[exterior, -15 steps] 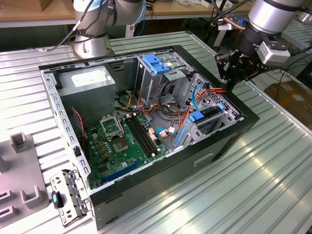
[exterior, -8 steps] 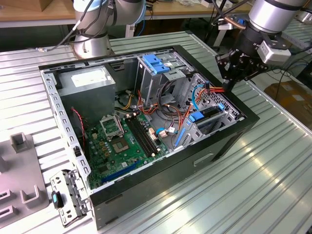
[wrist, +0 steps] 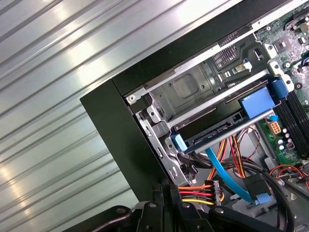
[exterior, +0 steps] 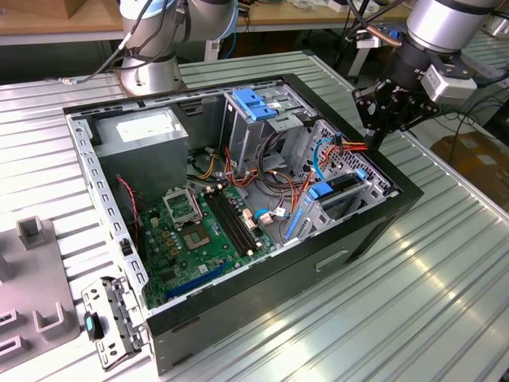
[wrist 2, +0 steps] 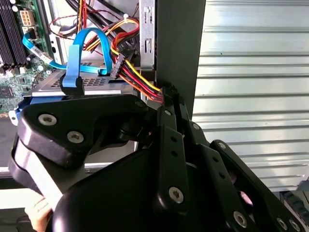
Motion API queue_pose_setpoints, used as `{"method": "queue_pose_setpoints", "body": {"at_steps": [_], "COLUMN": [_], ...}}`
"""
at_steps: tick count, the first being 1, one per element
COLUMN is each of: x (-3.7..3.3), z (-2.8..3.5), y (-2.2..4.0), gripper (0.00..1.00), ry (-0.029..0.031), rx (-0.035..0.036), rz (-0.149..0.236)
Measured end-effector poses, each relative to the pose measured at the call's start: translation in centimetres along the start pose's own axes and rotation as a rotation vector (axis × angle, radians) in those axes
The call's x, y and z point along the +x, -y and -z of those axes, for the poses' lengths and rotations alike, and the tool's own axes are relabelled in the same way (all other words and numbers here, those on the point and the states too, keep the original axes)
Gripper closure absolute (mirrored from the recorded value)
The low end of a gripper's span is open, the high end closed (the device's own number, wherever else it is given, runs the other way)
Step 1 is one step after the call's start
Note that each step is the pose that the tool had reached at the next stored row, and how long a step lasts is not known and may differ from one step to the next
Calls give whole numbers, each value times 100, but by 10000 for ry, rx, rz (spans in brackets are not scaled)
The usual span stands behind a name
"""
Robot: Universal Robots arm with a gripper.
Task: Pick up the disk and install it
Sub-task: 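Insert the first disk wire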
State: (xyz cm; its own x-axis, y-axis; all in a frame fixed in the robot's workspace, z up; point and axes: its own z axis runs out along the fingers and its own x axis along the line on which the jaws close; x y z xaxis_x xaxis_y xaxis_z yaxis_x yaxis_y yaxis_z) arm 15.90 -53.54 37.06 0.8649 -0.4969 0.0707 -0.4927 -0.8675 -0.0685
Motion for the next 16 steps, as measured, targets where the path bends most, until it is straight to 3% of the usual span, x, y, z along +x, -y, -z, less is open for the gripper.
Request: {"method": "queue_pose_setpoints", "body": {"at_steps": [9, 16], "x": [-57, -58], "z": [5, 4], "y": [-34, -34], "gripper": [84, 84], "ry": [-12, -107], "rx": [-13, -111], "rz": [-203, -1575]}}
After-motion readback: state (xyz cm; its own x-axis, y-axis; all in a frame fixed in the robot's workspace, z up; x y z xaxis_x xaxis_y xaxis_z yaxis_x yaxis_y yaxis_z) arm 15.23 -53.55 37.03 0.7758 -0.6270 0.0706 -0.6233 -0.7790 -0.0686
